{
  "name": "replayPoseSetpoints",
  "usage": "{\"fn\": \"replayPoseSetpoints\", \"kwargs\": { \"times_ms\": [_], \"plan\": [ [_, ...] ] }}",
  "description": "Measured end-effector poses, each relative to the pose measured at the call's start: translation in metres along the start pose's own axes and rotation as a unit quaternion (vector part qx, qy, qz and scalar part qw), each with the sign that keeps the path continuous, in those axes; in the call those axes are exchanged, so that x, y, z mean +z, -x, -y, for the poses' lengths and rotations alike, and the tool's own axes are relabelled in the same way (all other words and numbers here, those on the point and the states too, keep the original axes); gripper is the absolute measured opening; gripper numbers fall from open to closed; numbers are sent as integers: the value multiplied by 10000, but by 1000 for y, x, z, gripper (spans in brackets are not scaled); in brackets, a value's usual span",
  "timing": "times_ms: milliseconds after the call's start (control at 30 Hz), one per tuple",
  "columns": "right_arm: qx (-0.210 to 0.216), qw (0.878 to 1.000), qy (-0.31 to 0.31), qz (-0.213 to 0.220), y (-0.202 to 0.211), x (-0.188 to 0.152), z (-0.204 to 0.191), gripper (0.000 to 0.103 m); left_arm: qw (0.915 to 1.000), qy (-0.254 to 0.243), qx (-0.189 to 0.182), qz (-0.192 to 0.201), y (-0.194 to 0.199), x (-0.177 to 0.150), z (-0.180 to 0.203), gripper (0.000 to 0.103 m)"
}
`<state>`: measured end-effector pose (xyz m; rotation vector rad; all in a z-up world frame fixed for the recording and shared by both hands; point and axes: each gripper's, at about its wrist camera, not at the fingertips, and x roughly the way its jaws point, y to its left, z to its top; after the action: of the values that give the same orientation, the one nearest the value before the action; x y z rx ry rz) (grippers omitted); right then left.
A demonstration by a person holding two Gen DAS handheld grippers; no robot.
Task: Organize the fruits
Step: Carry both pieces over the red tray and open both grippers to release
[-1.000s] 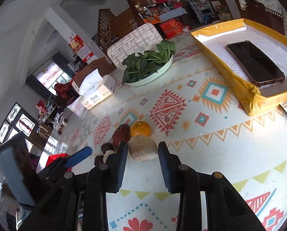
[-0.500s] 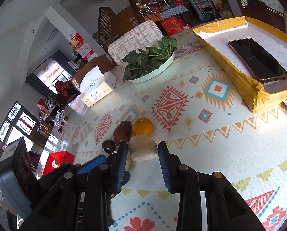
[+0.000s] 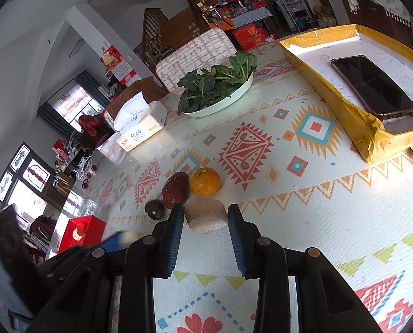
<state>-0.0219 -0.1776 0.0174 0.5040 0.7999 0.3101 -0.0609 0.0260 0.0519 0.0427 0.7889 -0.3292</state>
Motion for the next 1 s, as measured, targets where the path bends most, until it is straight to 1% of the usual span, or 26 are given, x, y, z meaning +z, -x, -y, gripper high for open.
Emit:
{"fn": "replayPoseSetpoints", "kwargs": {
  "times_ms": [100, 167, 267, 333, 367, 400, 467, 567, 667, 800, 900, 1000],
  "plan": [
    [-62, 9999, 80, 22, -1, -3, -2, 36, 9979, 574, 90, 280, 40, -15, -39, 34],
    [-114, 9998, 181, 49, -1, -5, -6, 36, 9953, 850, 206, 419, 59, -24, -61, 34],
    [-231, 9993, 275, 92, -1, -7, -11, 36, 9893, 1187, 555, 641, 96, -42, -98, 34],
    [-252, 9992, 303, 109, 3, -9, -18, 36, 9840, 1367, 839, 773, 117, -53, -122, 34],
    [-195, 9993, 296, 106, 5, -12, -23, 36, 9812, 1452, 960, 828, 125, -57, -132, 34],
    [-81, 9995, 294, 78, 8, -15, -32, 36, 9766, 1603, 1111, 904, 137, -64, -148, 34],
    [59, 9992, 395, 22, 11, -20, -51, 36, 9698, 1848, 1258, 977, 149, -73, -171, 34],
    [265, 9966, 775, -85, 11, -28, -94, 36, 9586, 2206, 1482, 1020, 159, -89, -204, 34],
    [525, 9916, 1153, -245, 4, -36, -140, 36, 9526, 2451, 1526, 963, 159, -102, -223, 34],
    [833, 9823, 1569, -596, -18, -56, -194, 36, 9515, 2571, 1454, 864, 153, -113, -239, 34],
    [968, 9738, 1863, -879, -39, -76, -227, 36, 9525, 2592, 1389, 797, 147, -115, -245, 34],
    [1003, 9661, 2120, -1083, -60, -91, -252, 36, 9541, 2583, 1323, 743, 139, -114, -244, 34]
  ]
}}
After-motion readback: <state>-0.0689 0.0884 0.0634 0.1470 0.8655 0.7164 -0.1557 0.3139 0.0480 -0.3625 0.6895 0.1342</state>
